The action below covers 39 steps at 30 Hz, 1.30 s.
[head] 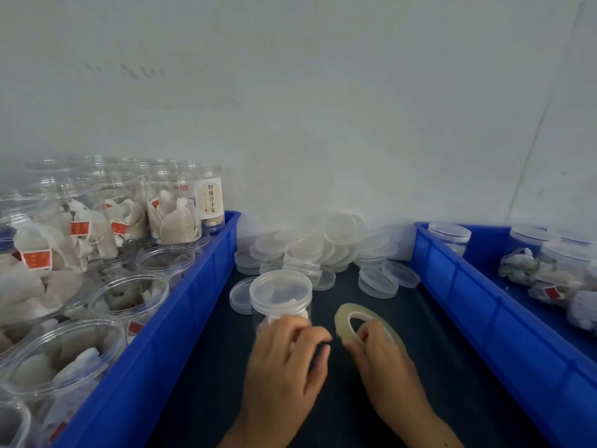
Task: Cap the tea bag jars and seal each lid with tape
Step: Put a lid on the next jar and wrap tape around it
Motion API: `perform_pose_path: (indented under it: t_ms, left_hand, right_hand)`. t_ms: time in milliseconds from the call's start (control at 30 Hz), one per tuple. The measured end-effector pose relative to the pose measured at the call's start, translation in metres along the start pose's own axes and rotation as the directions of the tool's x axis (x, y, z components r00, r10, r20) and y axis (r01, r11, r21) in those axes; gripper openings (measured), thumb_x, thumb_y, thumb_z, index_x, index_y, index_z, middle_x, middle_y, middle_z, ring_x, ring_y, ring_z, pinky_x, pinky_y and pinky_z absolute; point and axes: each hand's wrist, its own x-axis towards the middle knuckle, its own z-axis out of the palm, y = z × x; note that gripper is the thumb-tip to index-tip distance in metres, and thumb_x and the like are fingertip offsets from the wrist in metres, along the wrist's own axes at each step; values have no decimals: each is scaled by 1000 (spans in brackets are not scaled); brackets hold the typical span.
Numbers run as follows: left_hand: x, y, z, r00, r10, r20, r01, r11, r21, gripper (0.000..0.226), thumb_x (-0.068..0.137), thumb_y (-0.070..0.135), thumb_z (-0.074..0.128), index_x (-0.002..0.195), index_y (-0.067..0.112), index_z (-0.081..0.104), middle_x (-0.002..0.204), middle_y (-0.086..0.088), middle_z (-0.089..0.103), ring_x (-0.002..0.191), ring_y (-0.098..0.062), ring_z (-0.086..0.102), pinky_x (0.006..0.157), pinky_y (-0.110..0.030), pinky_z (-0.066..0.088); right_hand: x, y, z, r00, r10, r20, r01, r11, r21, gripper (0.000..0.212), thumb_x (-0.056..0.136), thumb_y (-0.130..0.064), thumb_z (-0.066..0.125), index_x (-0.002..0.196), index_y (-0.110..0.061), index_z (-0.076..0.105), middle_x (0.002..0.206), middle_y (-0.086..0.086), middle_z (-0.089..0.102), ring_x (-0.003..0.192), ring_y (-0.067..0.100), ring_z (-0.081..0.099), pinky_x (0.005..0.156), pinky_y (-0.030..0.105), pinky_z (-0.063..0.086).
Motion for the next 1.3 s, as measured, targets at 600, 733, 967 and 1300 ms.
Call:
perform_pose_path:
  t_ms: [600,733,967,1300]
  left_hand:
    - [-7,2,4,824,-329,461,491,821,-292,35,98,32,50,133,37,49,101,22,63,79,4,64,79,-15,51]
    - [-6,0,4,808,-370,459,536,785,-311,20,95,22,59,115,27,60,93,22,65,72,0,66,71,-16,53]
    - [-10,-1,6,792,-409,453,584,722,-371,6,93,17,62,96,22,62,84,10,69,69,-5,67,65,-23,56]
    - [-13,-3,7,772,-441,457,621,678,-394,10,90,18,66,86,23,59,76,7,69,65,-6,67,63,-26,56]
  right_hand:
    - [-17,-22,-16,956,-280,88,261,948,183,28,94,-16,47,107,-39,36,79,-23,60,62,2,55,54,17,36]
    - [-18,-23,-18,949,-286,134,270,954,129,32,89,-17,47,108,-40,35,78,-24,56,63,3,54,54,18,34]
    - [-19,-24,-21,937,-277,213,263,960,92,39,86,-18,48,114,-43,36,79,-6,59,71,8,57,62,28,46]
    - [-17,-24,-20,926,-297,233,291,955,62,29,95,-32,47,116,-50,38,100,-18,60,90,-1,58,77,26,52]
